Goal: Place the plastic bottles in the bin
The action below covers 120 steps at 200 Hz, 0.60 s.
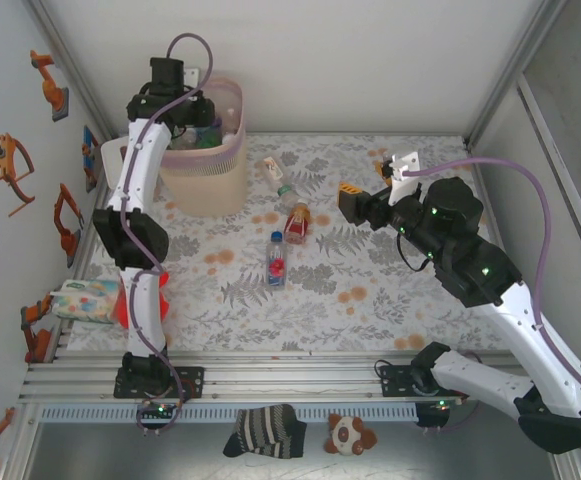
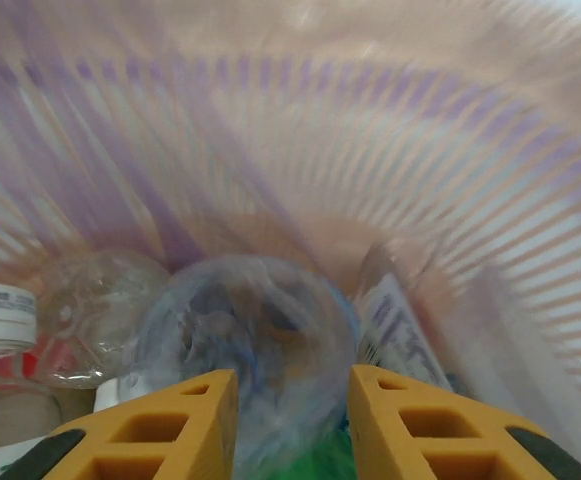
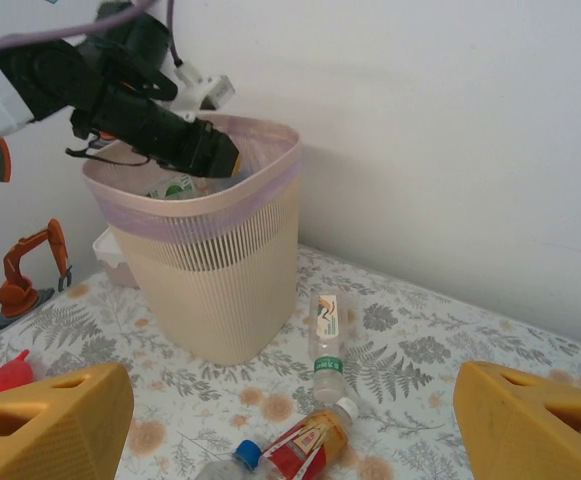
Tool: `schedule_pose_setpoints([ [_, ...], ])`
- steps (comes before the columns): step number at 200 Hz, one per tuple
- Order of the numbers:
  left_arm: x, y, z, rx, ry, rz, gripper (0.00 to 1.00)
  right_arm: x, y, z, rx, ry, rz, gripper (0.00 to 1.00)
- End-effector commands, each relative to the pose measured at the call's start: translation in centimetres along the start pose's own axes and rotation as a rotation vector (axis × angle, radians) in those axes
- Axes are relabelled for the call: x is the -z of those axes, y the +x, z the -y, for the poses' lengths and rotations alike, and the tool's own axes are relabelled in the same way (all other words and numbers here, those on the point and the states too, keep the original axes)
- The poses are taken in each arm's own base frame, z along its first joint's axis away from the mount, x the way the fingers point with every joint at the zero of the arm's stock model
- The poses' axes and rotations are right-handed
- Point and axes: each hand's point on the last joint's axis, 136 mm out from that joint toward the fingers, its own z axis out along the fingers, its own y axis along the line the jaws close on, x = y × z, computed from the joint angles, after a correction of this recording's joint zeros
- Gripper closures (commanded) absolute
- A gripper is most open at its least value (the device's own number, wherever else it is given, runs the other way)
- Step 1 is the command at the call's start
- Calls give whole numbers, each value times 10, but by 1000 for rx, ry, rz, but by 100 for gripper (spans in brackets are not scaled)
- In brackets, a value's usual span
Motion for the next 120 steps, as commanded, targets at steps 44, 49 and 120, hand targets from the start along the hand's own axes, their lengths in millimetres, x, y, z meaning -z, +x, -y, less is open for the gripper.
schedule_pose_setpoints([
  [44,-14,27,-5,16,11,-95,68,4,-2,3,14,14,9,17],
  [49,-9,22,-5,15,10,-81,68,4,-3,3,13,14,10,17],
  [120,66,-25,17,13,85,77,66,2,-1,2,9,9,8,18],
])
